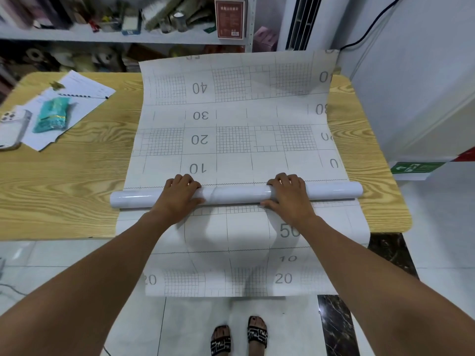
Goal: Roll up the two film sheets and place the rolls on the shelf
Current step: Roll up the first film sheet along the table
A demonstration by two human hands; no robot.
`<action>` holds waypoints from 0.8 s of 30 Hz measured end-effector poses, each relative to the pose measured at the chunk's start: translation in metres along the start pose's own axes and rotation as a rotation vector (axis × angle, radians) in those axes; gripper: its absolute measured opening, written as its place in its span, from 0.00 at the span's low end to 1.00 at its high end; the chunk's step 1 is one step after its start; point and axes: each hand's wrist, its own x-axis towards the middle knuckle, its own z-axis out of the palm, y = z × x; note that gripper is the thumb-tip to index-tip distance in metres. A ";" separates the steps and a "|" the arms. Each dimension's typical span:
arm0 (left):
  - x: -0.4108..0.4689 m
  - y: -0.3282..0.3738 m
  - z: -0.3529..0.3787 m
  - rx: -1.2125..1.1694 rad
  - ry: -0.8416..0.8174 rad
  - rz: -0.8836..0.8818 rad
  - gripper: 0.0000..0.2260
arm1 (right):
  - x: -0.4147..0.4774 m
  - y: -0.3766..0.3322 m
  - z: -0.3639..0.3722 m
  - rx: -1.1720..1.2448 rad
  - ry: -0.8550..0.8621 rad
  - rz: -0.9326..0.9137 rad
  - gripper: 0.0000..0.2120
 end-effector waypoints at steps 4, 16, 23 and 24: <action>0.001 0.002 0.000 -0.004 -0.001 -0.005 0.17 | 0.001 0.000 -0.003 -0.040 -0.031 -0.008 0.25; 0.000 -0.001 -0.001 -0.017 -0.030 -0.022 0.25 | 0.001 -0.002 -0.004 0.001 -0.030 0.002 0.19; -0.002 0.001 0.002 0.057 0.032 0.025 0.24 | 0.003 -0.003 -0.004 -0.036 -0.009 -0.008 0.17; -0.001 0.000 0.001 0.057 0.034 0.028 0.24 | 0.003 -0.003 -0.004 -0.048 -0.014 -0.004 0.17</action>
